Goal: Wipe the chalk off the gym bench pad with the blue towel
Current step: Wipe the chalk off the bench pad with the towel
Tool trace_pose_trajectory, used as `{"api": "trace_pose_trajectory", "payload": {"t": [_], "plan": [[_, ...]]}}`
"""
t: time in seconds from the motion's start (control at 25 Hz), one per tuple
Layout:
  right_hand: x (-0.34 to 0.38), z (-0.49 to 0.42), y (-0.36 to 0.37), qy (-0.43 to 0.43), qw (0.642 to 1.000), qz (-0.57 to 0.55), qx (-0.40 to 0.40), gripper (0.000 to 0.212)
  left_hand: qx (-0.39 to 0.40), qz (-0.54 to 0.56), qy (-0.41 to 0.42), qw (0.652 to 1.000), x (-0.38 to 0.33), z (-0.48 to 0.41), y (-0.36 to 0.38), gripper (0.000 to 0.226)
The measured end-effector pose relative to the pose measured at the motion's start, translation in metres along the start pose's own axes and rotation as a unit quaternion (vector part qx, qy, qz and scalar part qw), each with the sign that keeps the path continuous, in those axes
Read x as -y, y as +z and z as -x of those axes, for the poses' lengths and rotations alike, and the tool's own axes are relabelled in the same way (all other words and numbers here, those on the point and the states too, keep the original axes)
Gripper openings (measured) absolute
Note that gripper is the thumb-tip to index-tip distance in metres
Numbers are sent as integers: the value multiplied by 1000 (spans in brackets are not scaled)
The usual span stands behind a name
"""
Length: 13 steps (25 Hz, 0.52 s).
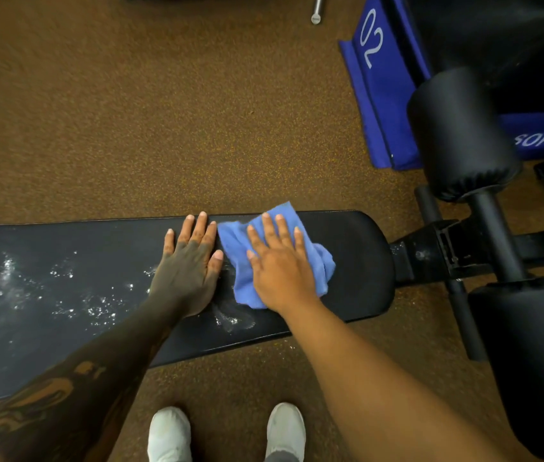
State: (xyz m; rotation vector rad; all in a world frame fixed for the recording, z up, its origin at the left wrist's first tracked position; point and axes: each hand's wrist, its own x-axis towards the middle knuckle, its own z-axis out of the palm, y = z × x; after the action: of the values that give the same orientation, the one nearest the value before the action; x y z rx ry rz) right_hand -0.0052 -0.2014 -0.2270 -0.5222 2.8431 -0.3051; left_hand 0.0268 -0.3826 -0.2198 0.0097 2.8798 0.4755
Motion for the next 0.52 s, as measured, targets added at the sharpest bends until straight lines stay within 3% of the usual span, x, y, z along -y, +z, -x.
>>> {"api": "trace_pose_trajectory", "payload": {"t": [0.08, 0.16, 0.36, 0.52], "plan": [[-10, 34, 3, -42, 999, 25, -9, 54, 4, 8, -1, 1000, 0, 2, -2, 72], [-33, 44, -1, -29, 999, 29, -9, 56, 8, -1, -2, 1000, 0, 3, -4, 71], [-17, -13, -8, 129, 992, -8, -11, 50, -6, -75, -29, 997, 17, 7, 0, 67], [20, 15, 2, 11, 1000, -4, 1, 53, -15, -88, -22, 996, 28, 15, 5, 66]]}}
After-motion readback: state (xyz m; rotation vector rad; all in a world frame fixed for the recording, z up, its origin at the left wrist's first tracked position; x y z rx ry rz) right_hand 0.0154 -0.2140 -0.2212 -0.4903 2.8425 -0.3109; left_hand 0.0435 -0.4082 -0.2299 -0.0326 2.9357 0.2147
